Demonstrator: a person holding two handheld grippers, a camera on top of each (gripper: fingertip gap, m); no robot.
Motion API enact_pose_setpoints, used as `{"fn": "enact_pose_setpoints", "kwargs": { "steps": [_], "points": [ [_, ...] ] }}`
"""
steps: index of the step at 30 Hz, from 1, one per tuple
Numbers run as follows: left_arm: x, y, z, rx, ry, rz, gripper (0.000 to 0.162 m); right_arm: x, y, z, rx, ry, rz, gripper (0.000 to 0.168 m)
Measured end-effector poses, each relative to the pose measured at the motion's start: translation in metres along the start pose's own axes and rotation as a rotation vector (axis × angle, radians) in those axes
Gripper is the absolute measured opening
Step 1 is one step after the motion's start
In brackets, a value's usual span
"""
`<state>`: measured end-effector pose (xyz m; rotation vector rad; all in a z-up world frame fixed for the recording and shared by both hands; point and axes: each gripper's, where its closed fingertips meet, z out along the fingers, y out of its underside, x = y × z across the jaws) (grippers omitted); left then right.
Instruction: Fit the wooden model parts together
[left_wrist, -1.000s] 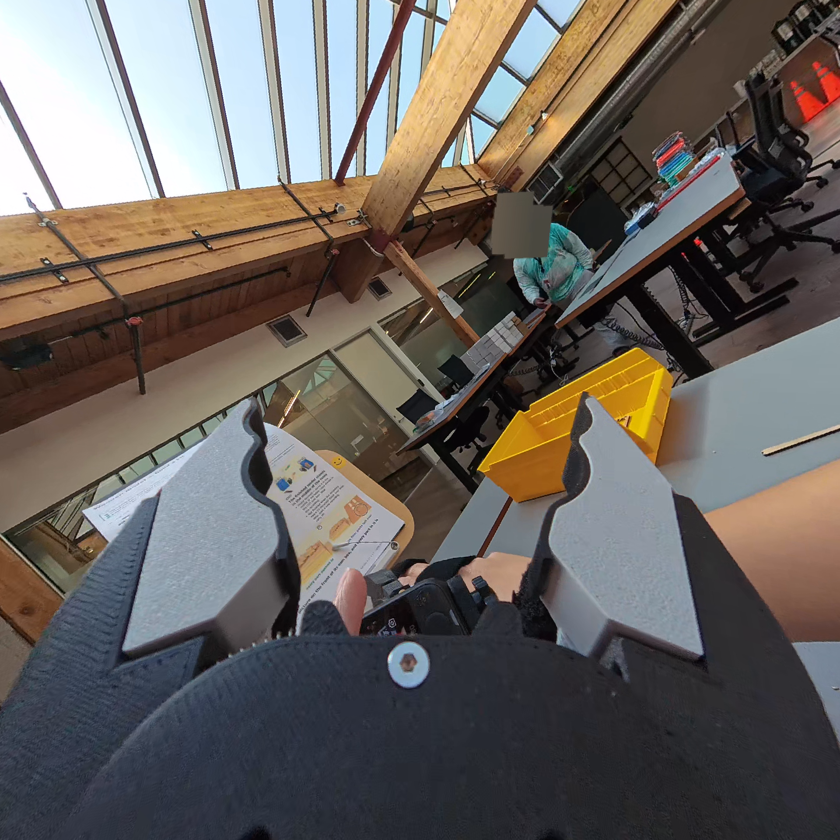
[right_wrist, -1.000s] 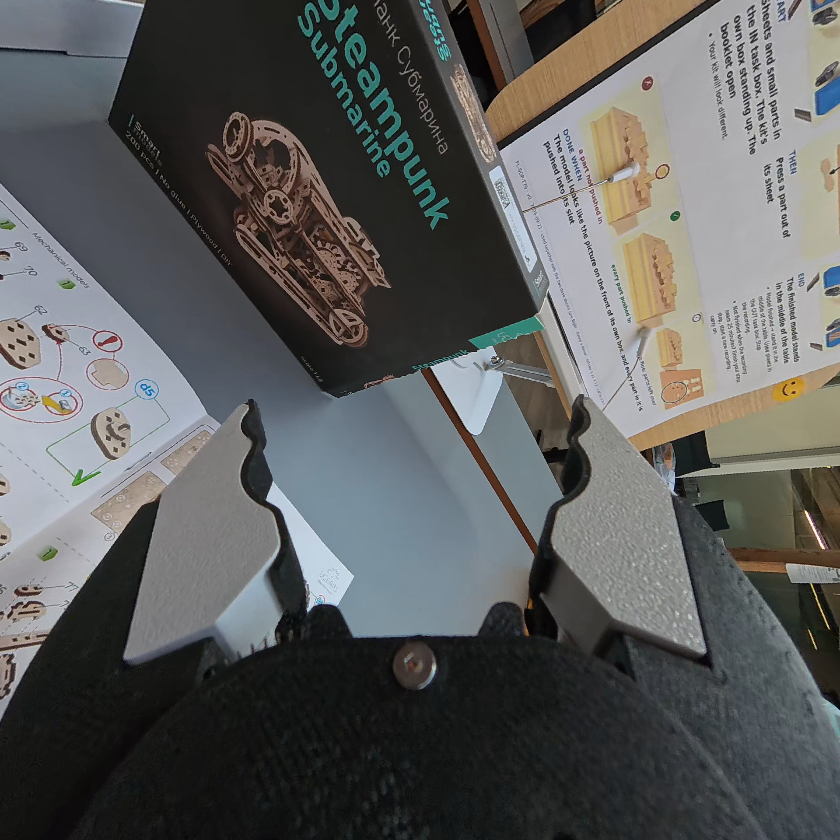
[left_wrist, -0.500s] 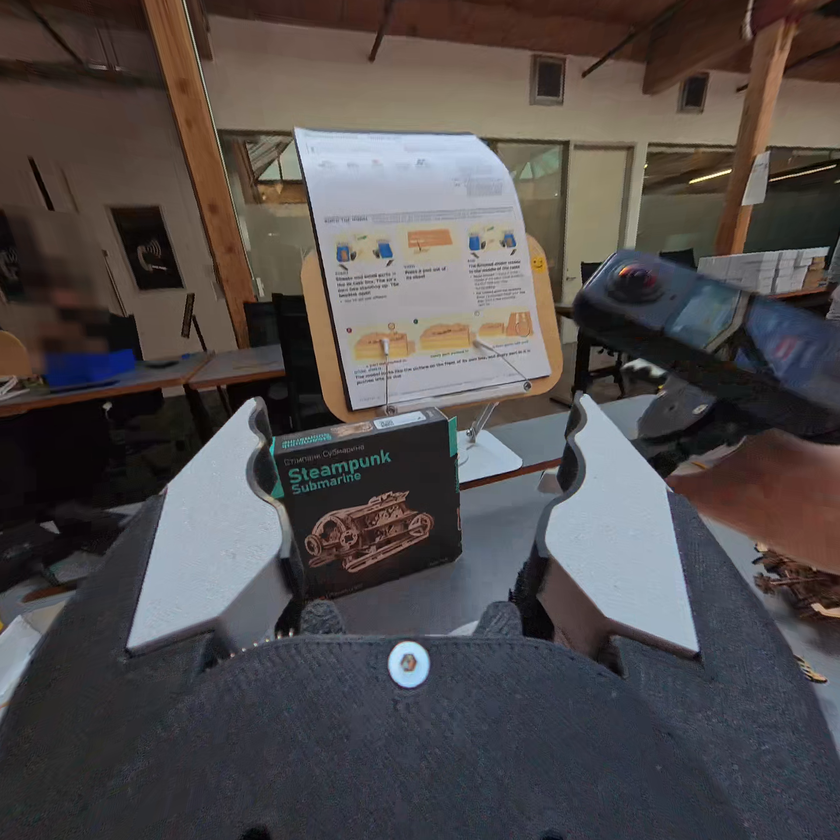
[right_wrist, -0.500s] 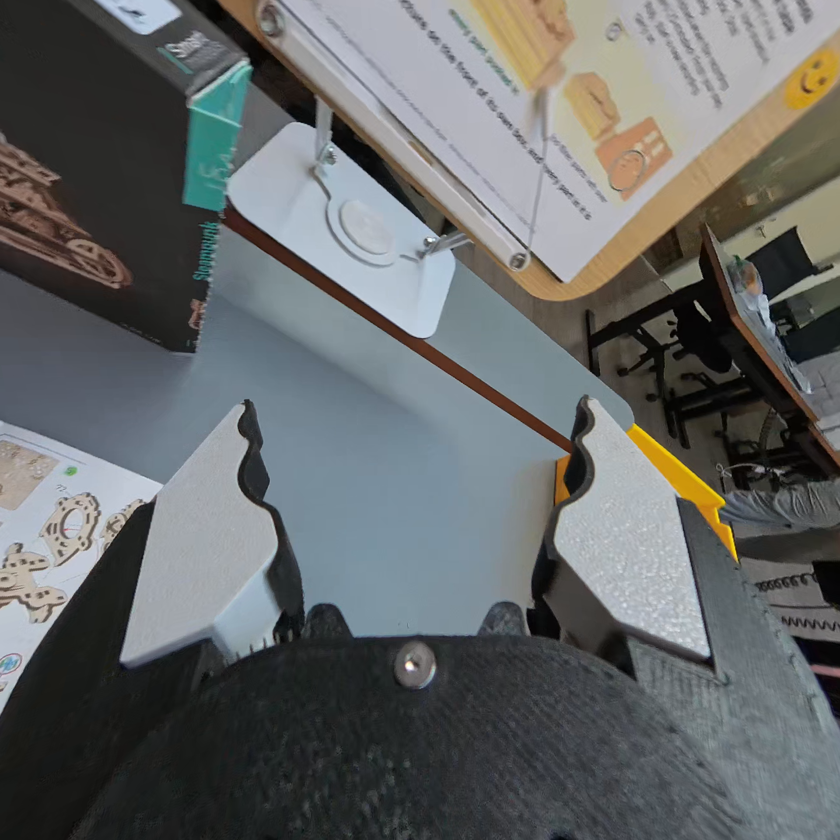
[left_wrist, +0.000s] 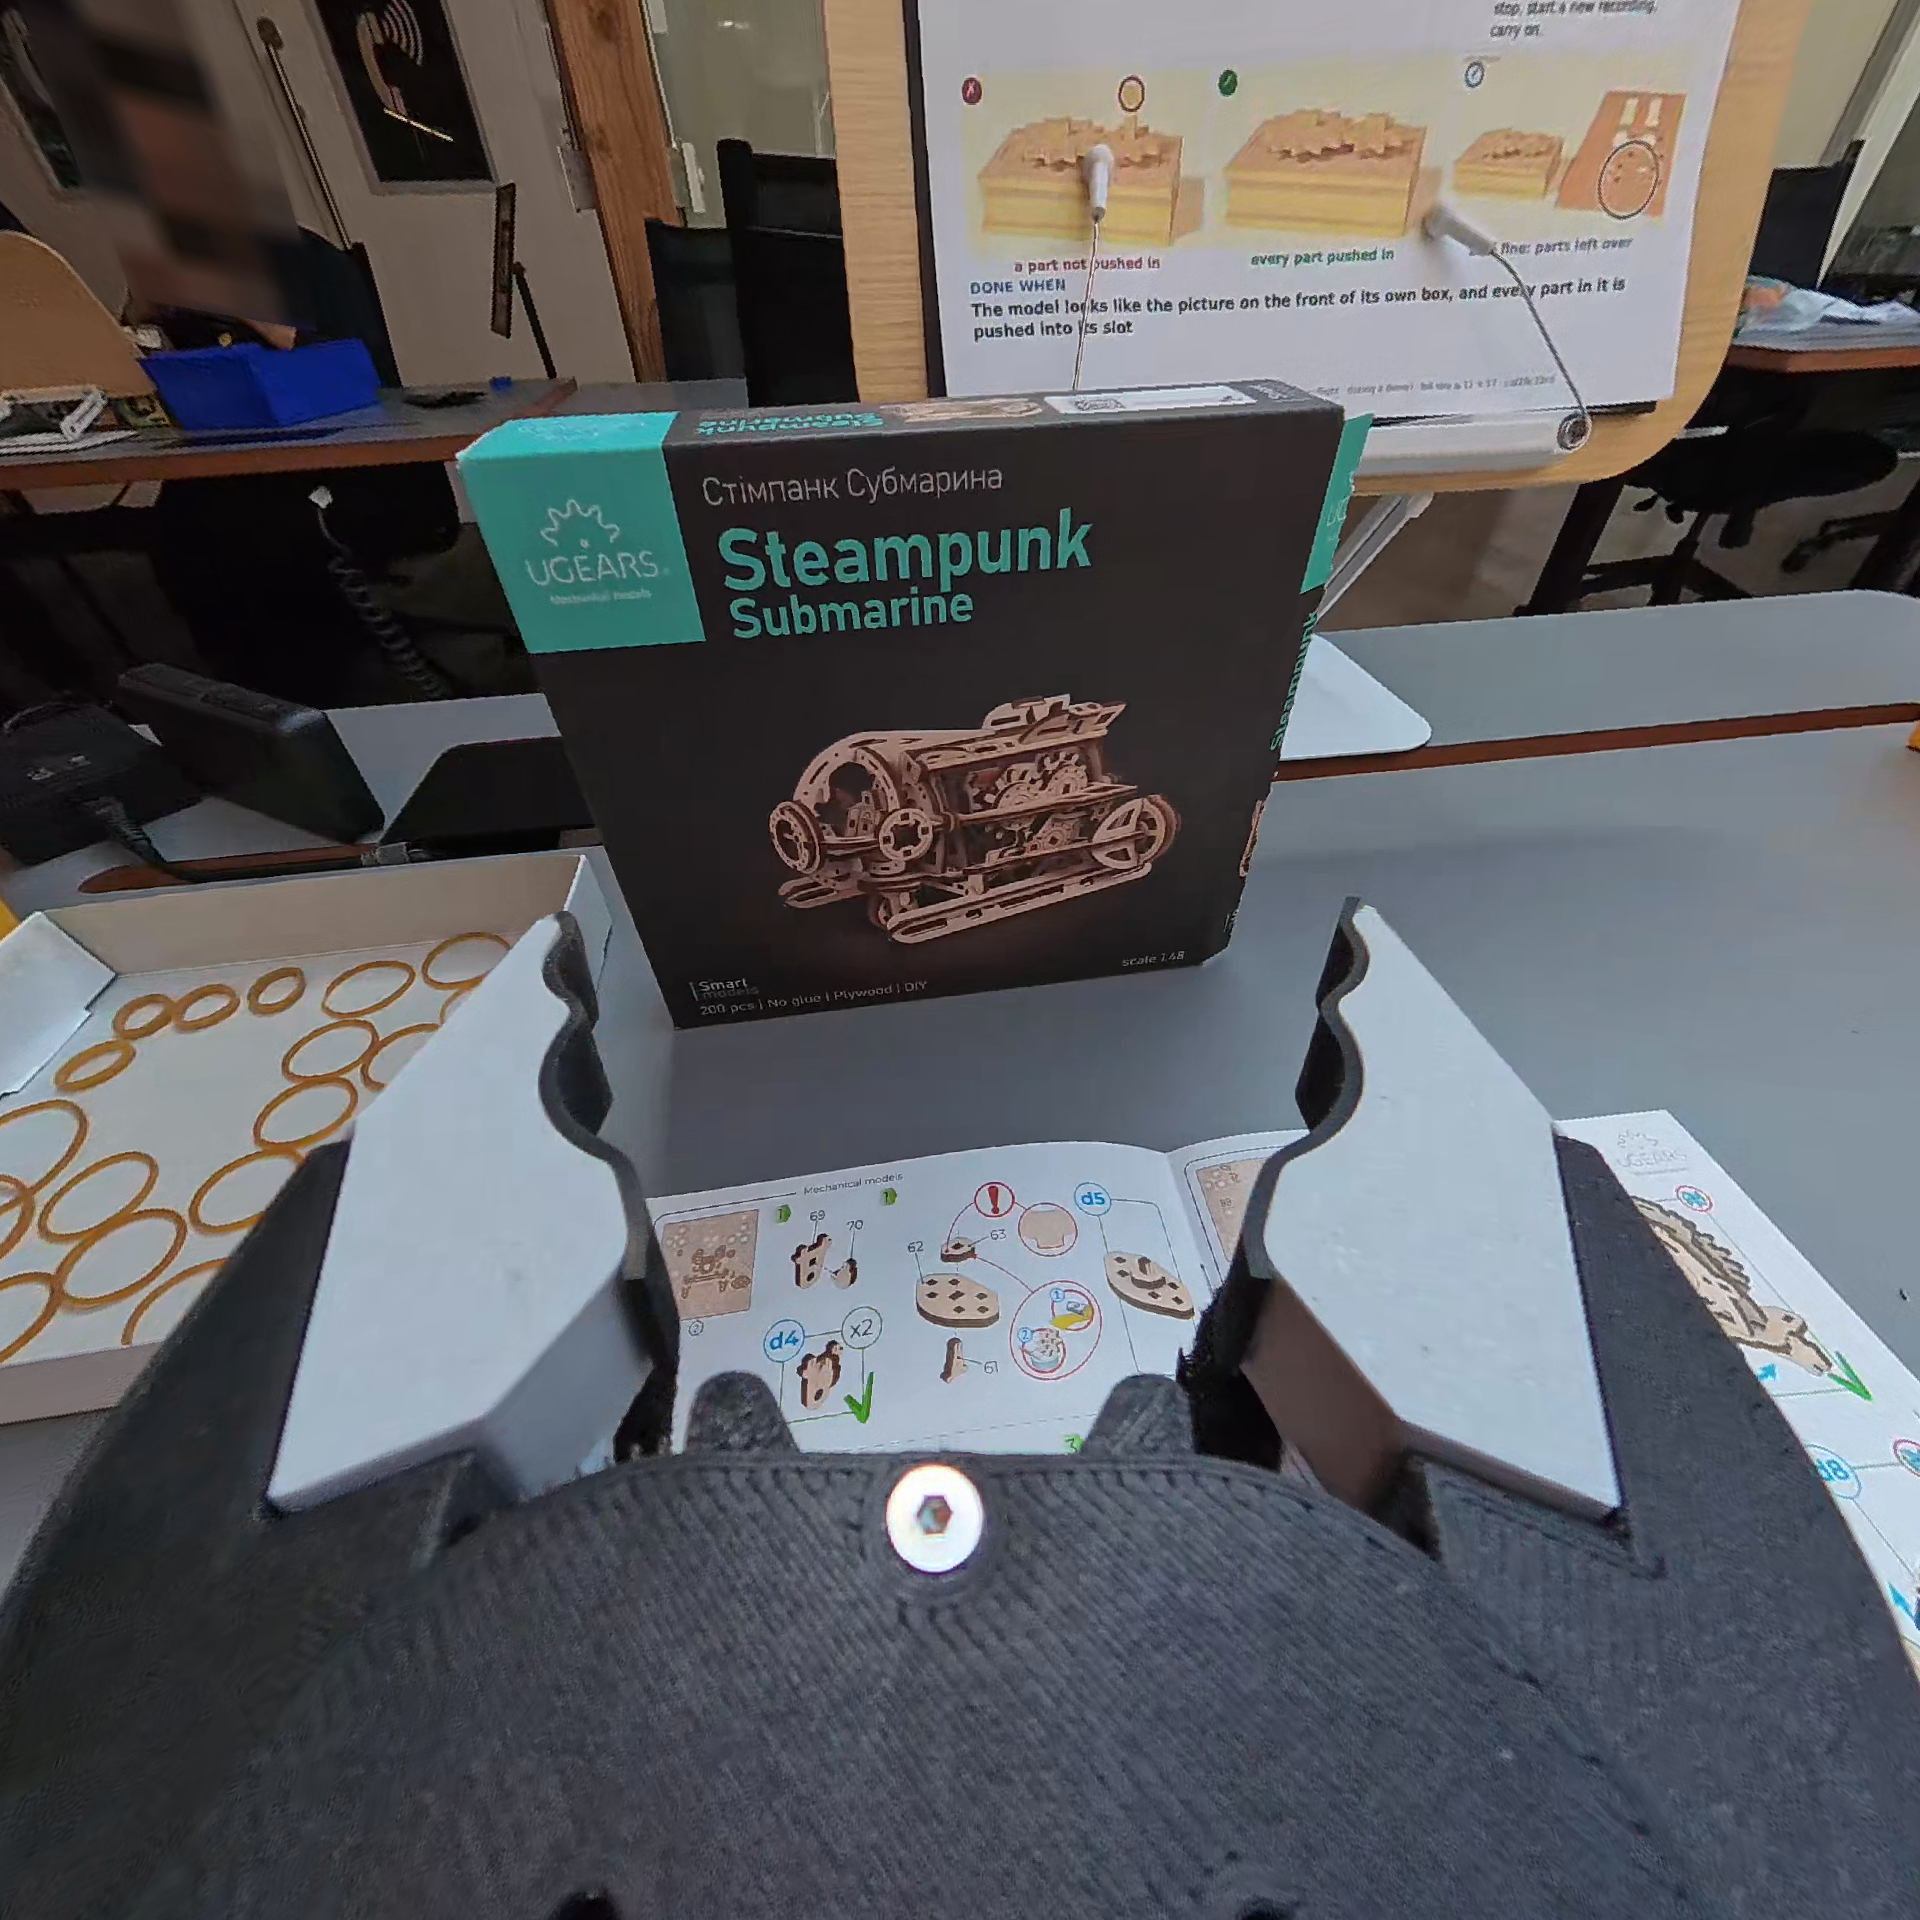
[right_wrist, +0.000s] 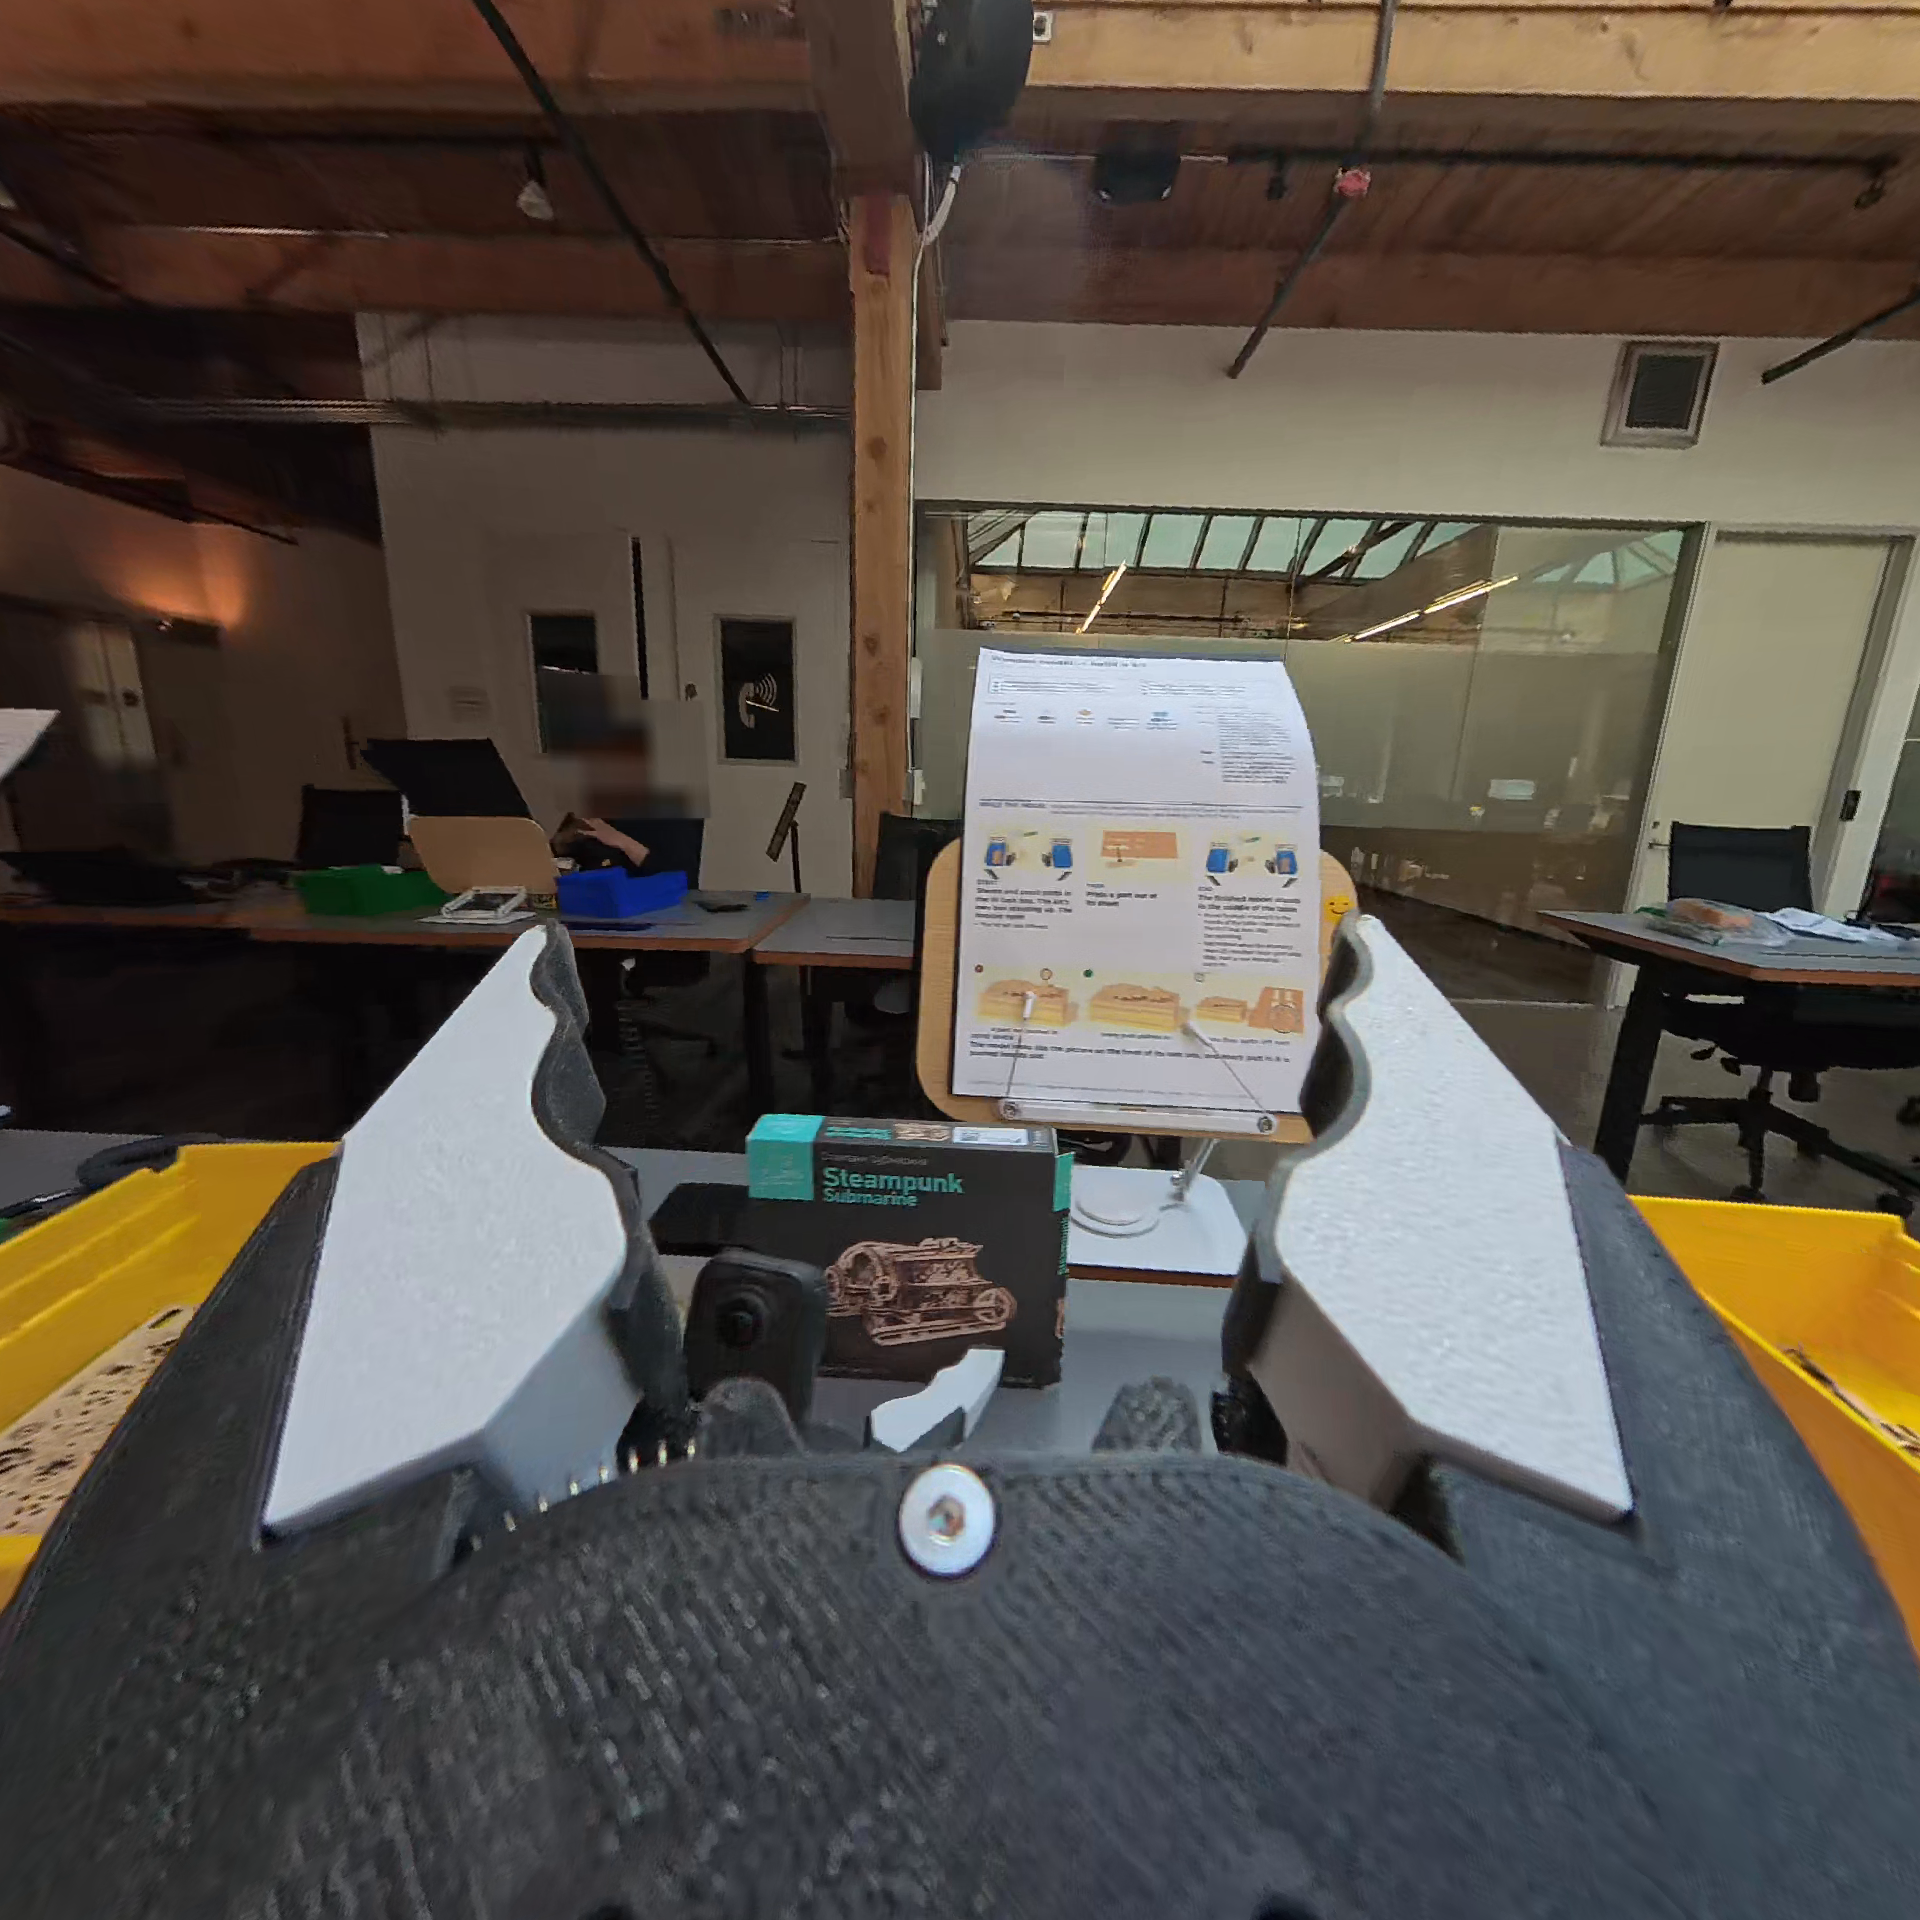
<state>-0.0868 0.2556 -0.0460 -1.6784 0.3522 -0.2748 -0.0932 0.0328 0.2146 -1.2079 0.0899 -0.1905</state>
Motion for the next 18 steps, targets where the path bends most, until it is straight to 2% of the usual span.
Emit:
{"fn": "enact_pose_setpoints", "kwargs": {
  "steps": [2,5,8,18],
  "points": [
    [-0.002,0.002,0.000,-0.001,-0.003,0.000,0.136,-0.043,0.023,-0.015,-0.022,-0.036,0.050,0.133],
    [-0.001,0.001,-0.003,0.031,0.000,0.019,0.134,-0.088,0.107,-0.031,-0.224,-0.063,0.062,0.120],
    [0.002,0.001,-0.002,0.032,0.006,0.037,0.135,-0.097,0.158,-0.042,-0.339,-0.067,0.020,0.121],
    [0.003,0.001,-0.001,0.037,0.012,0.047,0.135,-0.088,0.183,-0.034,-0.408,-0.025,0.067,0.121]
  ]
}}
